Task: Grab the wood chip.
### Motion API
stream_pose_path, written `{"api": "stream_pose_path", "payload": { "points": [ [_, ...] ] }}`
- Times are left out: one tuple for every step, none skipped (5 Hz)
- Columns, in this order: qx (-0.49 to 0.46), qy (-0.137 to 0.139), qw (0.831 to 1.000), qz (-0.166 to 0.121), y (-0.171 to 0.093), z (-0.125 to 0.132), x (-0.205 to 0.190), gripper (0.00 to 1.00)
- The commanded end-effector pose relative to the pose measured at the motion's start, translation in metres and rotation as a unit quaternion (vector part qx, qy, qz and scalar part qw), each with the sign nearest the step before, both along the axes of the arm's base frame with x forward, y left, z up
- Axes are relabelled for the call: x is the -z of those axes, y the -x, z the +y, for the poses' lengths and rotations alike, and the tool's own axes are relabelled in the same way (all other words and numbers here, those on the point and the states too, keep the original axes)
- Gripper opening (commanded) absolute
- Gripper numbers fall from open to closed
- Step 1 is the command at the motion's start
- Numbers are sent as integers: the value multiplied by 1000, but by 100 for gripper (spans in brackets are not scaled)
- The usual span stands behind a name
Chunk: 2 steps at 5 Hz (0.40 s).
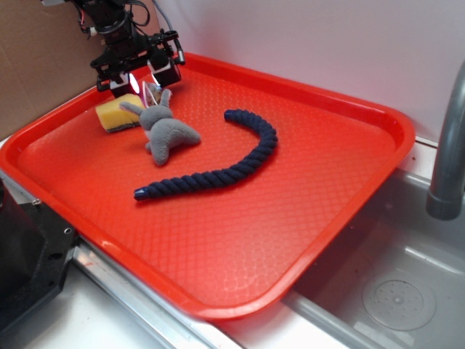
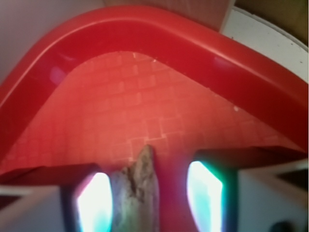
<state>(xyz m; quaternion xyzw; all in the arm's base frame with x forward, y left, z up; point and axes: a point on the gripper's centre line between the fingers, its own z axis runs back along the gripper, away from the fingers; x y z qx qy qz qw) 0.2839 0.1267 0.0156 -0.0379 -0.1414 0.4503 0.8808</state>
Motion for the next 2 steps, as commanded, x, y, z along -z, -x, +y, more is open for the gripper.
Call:
{"api": "stream_pose_path", "payload": {
  "points": [
    [7, -36, 999, 32, 9, -3, -12, 0],
    [31, -62, 997, 25, 6, -6, -36, 0]
  ]
}}
